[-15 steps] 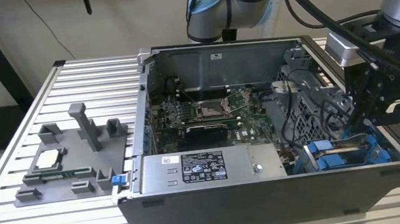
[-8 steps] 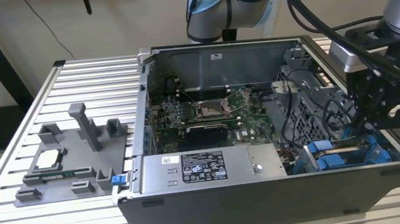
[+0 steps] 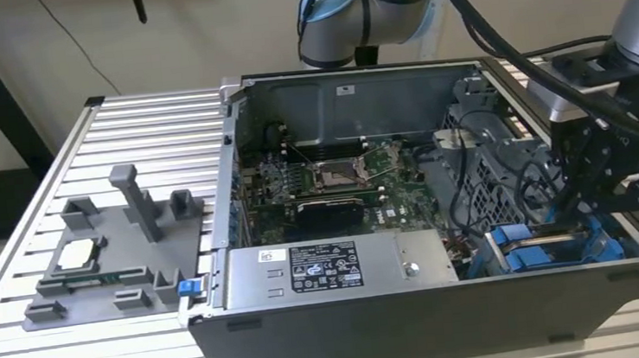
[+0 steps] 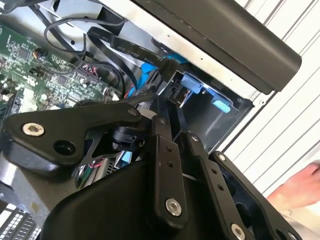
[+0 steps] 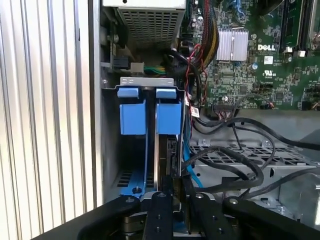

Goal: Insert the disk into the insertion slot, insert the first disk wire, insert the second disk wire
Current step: 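Insert the first disk wire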

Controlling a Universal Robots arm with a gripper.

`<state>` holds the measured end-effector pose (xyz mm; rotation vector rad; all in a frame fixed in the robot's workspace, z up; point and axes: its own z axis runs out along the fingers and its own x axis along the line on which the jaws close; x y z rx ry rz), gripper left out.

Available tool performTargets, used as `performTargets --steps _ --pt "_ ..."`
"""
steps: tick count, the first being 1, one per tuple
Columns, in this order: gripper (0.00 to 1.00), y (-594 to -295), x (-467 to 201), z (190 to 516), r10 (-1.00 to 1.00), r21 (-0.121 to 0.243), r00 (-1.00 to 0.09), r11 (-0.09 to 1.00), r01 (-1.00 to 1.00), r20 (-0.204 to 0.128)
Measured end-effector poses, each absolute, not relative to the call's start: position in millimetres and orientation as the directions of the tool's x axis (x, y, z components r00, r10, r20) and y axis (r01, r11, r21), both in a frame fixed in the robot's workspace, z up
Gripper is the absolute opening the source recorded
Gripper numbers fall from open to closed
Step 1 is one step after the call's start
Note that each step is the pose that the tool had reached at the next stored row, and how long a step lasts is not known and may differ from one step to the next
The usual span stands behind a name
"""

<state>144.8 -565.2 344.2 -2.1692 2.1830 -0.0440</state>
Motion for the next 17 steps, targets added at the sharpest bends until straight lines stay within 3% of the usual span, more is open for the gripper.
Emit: performTargets --steps 17 --pt "0.00 -565.2 148.0 330.5 -0.998 -0.063 -0.056 0.058 -0.996 -0.035"
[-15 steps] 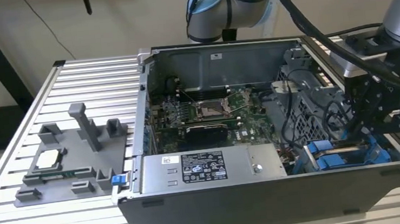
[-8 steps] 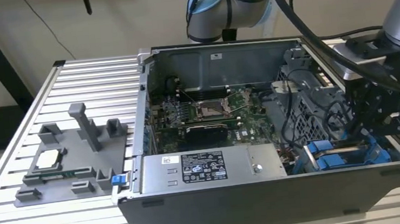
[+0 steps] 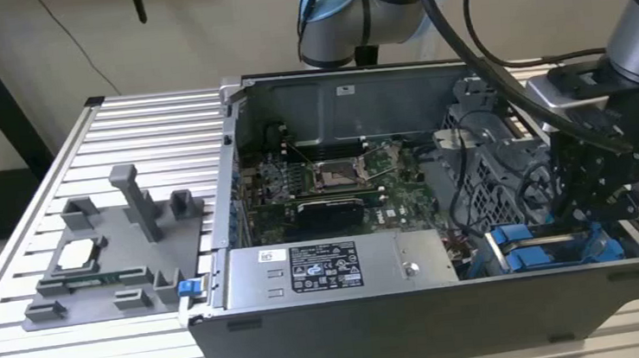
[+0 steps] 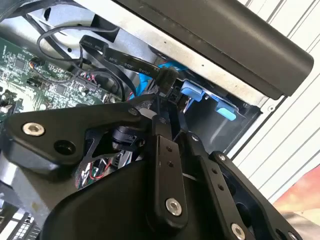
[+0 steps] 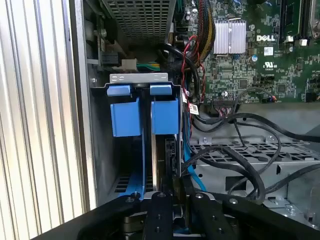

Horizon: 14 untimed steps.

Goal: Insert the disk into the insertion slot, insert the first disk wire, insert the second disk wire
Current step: 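Insert the first disk wire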

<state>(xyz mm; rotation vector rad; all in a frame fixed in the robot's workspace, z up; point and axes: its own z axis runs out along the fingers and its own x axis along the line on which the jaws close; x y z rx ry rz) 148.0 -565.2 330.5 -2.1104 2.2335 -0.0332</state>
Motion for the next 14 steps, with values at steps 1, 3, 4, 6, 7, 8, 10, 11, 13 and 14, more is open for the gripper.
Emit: performTargets --steps 1,3,4,6,7,8,10,11,13,14 --pt "1.00 -565.2 148.0 331.6 -0.998 -0.062 -0.056 0.059 -0.996 -0.039" --pt "1.00 -565.2 148.0 336.7 -0.997 -0.062 -0.057 0.060 -0.996 -0.042" --pt "1.00 -565.2 148.0 339.7 -0.997 -0.062 -0.057 0.060 -0.996 -0.043" --pt "1.00 -565.2 148.0 344.9 -0.997 -0.061 -0.057 0.060 -0.996 -0.047" --pt "1.00 -565.2 147.9 347.4 -0.997 -0.061 -0.057 0.060 -0.996 -0.049" --pt "1.00 -565.2 147.4 350.1 -0.997 -0.061 -0.057 0.060 -0.996 -0.050" --pt "1.00 -565.1 146.9 355.0 -0.997 -0.062 -0.057 0.060 -0.996 -0.053" --pt "1.00 -565.0 146.8 357.2 -0.997 -0.062 -0.057 0.060 -0.996 -0.055" --pt "1.00 -563.3 146.7 360.5 -0.997 -0.063 -0.057 0.061 -0.996 -0.057" --pt "1.00 -562.2 146.7 361.6 -0.997 -0.065 -0.057 0.061 -0.996 -0.058"
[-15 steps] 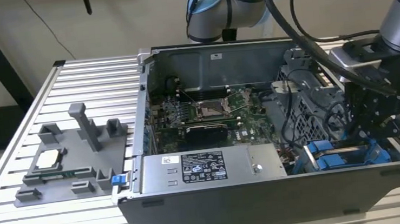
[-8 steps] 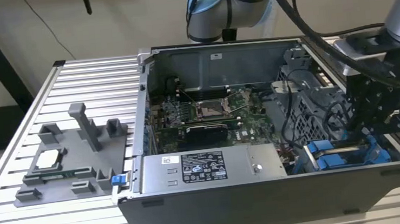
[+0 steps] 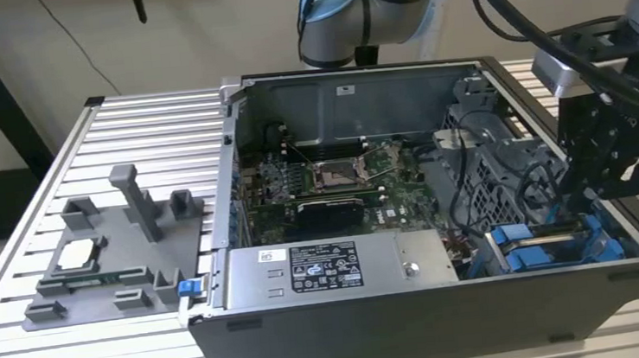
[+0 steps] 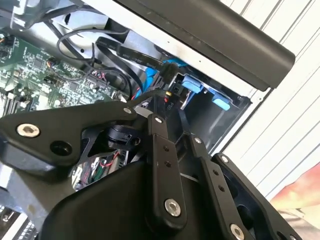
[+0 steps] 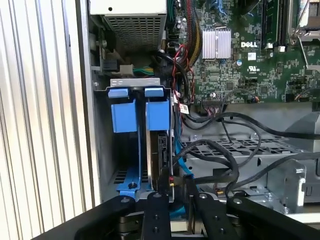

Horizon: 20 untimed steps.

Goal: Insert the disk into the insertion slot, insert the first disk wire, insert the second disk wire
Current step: 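Insert the first disk wire, then insert the second disk wire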

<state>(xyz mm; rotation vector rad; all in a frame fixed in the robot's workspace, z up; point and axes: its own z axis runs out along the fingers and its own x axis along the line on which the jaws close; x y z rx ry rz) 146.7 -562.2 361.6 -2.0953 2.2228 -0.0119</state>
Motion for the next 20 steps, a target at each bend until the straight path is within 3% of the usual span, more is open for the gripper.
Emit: performTargets --steps 20 --pt "1.00 -554.3 174.8 364.6 -0.995 -0.071 -0.057 0.063 -0.996 -0.081"
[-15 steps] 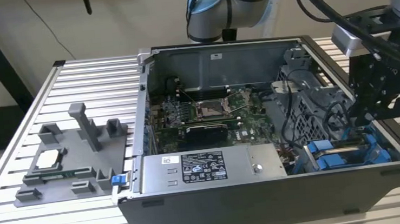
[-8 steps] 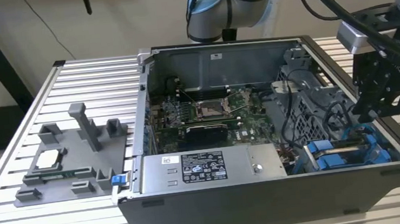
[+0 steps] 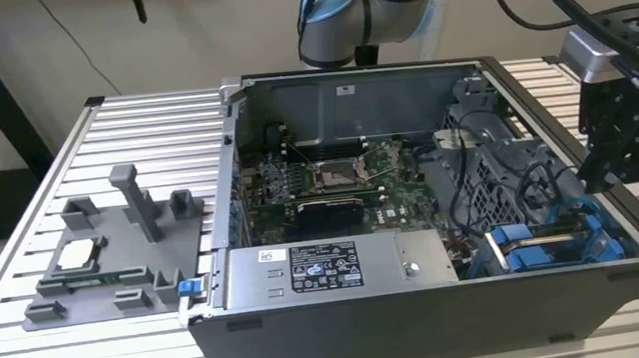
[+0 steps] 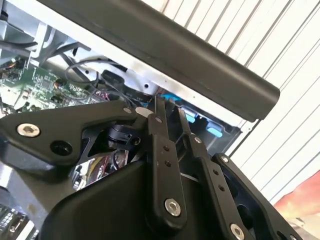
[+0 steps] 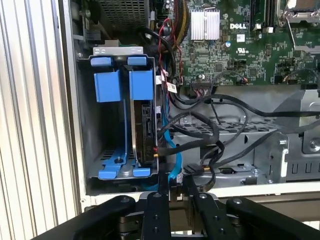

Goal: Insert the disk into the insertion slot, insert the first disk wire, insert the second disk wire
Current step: 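Insert the second disk wire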

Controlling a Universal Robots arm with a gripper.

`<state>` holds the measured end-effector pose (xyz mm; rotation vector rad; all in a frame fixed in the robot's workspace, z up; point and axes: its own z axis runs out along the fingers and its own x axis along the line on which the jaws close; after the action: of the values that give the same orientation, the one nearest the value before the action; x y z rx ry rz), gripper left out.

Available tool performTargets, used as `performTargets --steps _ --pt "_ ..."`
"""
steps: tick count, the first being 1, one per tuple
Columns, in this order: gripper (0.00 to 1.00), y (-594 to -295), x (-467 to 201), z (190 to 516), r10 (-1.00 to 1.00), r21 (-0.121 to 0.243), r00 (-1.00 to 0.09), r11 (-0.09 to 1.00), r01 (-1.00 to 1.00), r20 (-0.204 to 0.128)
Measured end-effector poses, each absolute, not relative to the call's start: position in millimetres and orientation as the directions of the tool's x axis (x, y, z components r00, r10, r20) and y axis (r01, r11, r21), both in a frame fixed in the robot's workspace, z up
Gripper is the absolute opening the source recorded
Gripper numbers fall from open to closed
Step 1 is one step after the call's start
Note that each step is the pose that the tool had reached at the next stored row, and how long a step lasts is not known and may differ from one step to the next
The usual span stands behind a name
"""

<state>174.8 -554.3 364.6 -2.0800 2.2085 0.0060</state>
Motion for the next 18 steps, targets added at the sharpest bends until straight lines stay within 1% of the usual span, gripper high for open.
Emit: performTargets --steps 4,7,8,10,14,18 --pt "1.00 -554.9 177.4 363.1 -0.992 -0.068 -0.058 0.066 -0.996 -0.110" --pt "1.00 -556.0 177.8 360.8 -0.992 -0.063 -0.062 0.069 -0.996 -0.113" --pt "0.00 -556.4 177.9 360.3 -0.992 -0.060 -0.063 0.070 -0.996 -0.113" --pt "0.00 -557.0 177.9 360.2 -0.991 -0.054 -0.066 0.072 -0.996 -0.114" --pt "0.00 -559.4 177.9 360.1 -0.990 -0.046 -0.067 0.074 -0.996 -0.127" --pt "0.00 -560.6 178.0 359.9 -0.989 -0.044 -0.068 0.074 -0.996 -0.132"
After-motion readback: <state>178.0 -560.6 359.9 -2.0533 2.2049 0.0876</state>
